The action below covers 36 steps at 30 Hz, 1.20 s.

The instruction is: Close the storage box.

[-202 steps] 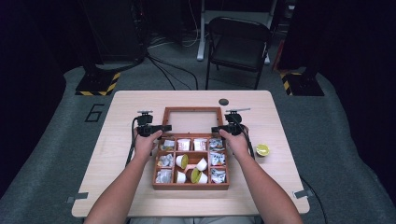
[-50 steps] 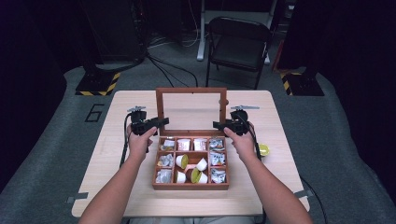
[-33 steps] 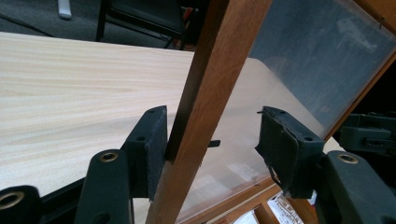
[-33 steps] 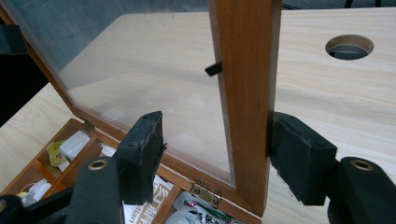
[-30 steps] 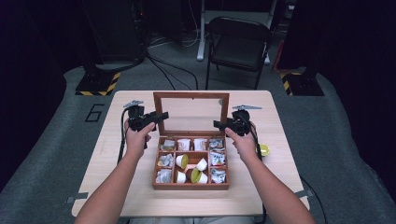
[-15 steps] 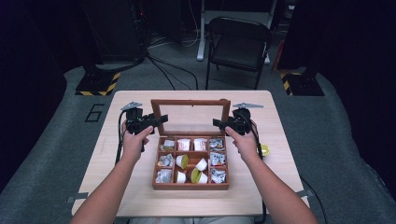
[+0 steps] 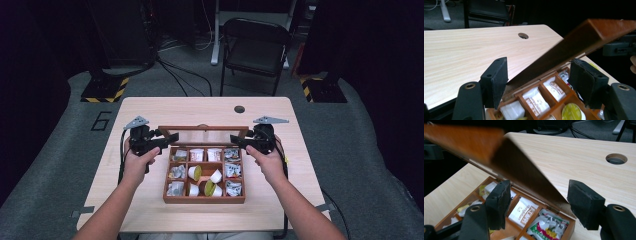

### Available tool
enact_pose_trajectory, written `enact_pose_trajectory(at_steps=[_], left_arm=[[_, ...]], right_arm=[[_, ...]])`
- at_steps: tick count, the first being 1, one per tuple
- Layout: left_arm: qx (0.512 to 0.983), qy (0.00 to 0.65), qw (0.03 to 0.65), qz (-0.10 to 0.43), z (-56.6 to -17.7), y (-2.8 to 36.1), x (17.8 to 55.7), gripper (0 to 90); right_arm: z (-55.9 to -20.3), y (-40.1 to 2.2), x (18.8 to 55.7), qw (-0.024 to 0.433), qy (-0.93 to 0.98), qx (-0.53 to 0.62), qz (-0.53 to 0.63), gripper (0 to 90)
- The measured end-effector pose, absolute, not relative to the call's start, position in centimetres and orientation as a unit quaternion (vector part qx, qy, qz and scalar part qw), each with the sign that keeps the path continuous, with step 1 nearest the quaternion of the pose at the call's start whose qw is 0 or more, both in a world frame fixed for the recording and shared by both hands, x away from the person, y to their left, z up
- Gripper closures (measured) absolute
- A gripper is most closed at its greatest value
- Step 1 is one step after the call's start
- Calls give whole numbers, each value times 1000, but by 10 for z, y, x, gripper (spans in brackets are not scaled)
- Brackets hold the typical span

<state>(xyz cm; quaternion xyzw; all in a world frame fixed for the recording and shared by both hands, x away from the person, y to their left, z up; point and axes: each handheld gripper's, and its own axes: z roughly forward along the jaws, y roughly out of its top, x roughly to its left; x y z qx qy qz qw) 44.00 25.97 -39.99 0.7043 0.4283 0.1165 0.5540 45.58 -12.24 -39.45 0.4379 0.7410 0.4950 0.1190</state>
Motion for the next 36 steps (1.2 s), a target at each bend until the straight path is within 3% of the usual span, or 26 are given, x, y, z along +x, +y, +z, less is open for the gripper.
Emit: enact_pose_trajectory(at_steps=[19, 29, 36], left_arm=[[715, 410, 553, 119, -397, 269, 400, 329], [722, 407, 546, 118, -403, 269, 382, 345], [725, 409, 542, 115, -413, 270, 368, 350]], right_arm=[[-388, -128, 418, 125, 756, 415, 491, 343], [-390, -135, 396, 127, 759, 406, 493, 419], [-401, -137, 385, 117, 761, 408, 491, 421]])
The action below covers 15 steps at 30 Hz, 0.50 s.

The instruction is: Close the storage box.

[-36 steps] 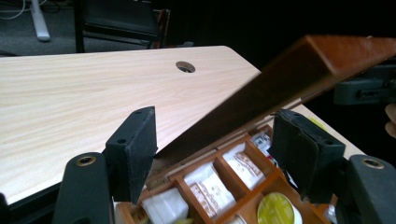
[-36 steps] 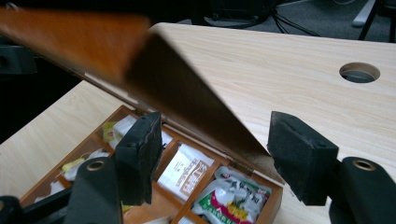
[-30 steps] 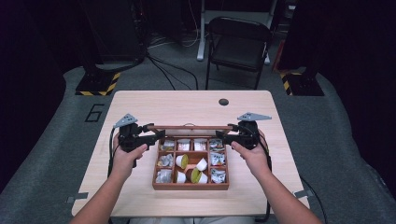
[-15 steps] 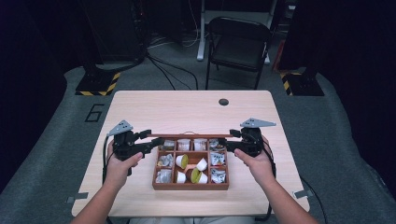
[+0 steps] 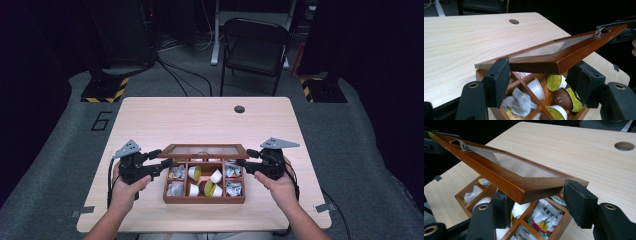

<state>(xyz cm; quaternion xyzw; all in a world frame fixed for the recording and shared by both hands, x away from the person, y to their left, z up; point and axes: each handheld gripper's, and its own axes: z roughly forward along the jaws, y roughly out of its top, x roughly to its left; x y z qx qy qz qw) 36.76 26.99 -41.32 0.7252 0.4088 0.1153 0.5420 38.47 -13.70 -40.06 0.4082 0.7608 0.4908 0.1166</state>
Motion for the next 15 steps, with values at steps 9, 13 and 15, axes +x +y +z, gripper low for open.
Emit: enact_pose_trajectory(at_steps=[9, 13, 15], left_arm=[[733, 410, 533, 104, -428, 272, 351, 375], [735, 411, 529, 108, -435, 271, 343, 380], [736, 411, 528, 108, -439, 271, 336, 381]], right_arm=[[-418, -139, 367, 125, 766, 399, 489, 421], [-426, -140, 355, 132, 766, 395, 489, 422], [-429, -141, 348, 131, 766, 394, 491, 425]])
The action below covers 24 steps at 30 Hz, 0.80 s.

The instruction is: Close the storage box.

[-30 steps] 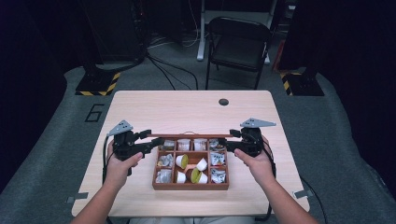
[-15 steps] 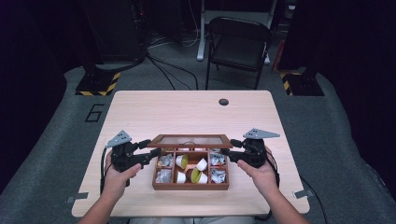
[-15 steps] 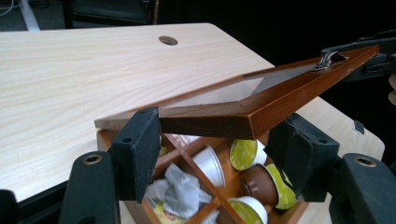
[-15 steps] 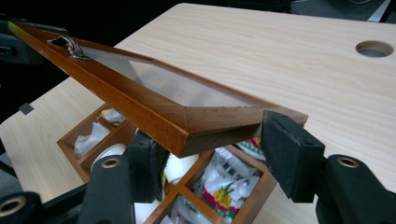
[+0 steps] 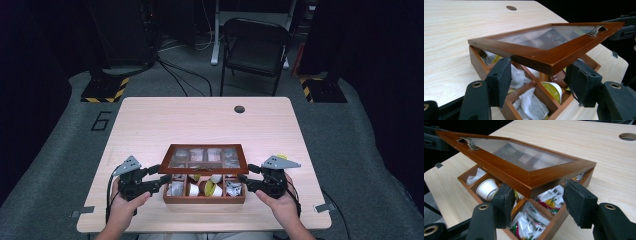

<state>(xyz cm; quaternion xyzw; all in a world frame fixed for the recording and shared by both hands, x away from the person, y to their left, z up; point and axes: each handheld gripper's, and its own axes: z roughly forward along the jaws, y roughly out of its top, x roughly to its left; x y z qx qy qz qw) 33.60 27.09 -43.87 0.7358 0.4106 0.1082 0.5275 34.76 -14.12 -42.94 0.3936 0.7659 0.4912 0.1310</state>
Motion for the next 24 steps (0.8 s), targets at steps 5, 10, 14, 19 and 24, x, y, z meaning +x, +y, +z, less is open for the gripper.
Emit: enact_pose_trajectory(at_steps=[5, 10, 14, 19, 24], left_arm=[[743, 410, 519, 108, -444, 270, 329, 385], [744, 409, 518, 102, -450, 271, 324, 381], [748, 412, 511, 99, -458, 269, 321, 380], [756, 414, 497, 97, -468, 268, 316, 380], [763, 412, 488, 103, -472, 266, 316, 380]], right_arm=[[-434, -141, 338, 135, 774, 383, 485, 428], [-440, -141, 331, 133, 776, 382, 484, 428], [-448, -141, 329, 129, 778, 384, 480, 427], [-456, -138, 326, 133, 795, 375, 458, 426], [-461, -137, 325, 129, 800, 376, 450, 419]])
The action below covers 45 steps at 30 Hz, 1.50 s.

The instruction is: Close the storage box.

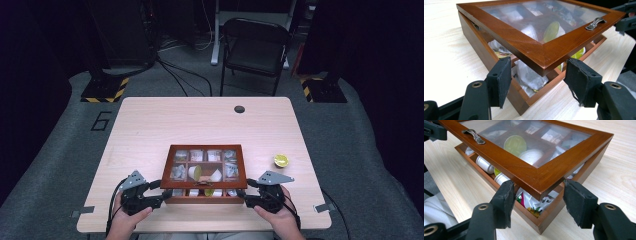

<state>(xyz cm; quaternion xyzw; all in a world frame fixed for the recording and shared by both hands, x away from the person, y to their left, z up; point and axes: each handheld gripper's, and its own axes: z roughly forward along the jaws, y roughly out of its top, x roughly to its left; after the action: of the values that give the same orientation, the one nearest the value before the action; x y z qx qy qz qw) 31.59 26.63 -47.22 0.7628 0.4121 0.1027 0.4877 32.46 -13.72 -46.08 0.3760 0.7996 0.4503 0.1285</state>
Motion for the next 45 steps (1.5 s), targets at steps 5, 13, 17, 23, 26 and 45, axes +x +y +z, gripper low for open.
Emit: enact_pose_trajectory(at_steps=[5, 13, 17, 23, 26, 45], left_arm=[[767, 413, 481, 101, -476, 265, 315, 380], [774, 412, 472, 90, -480, 263, 314, 380], [775, 416, 469, 82, -482, 263, 315, 379], [781, 414, 461, 83, -483, 263, 316, 373], [780, 416, 460, 80, -484, 263, 316, 374], [782, 432, 444, 64, -488, 262, 318, 374]], right_arm=[[-464, -135, 323, 126, 803, 381, 441, 415], [-468, -132, 324, 126, 814, 377, 424, 412], [-471, -129, 324, 124, 824, 377, 404, 410], [-474, -128, 324, 118, 827, 378, 399, 408], [-474, -127, 325, 115, 830, 377, 394, 410], [-475, -143, 328, 86, 803, 407, 427, 404]])
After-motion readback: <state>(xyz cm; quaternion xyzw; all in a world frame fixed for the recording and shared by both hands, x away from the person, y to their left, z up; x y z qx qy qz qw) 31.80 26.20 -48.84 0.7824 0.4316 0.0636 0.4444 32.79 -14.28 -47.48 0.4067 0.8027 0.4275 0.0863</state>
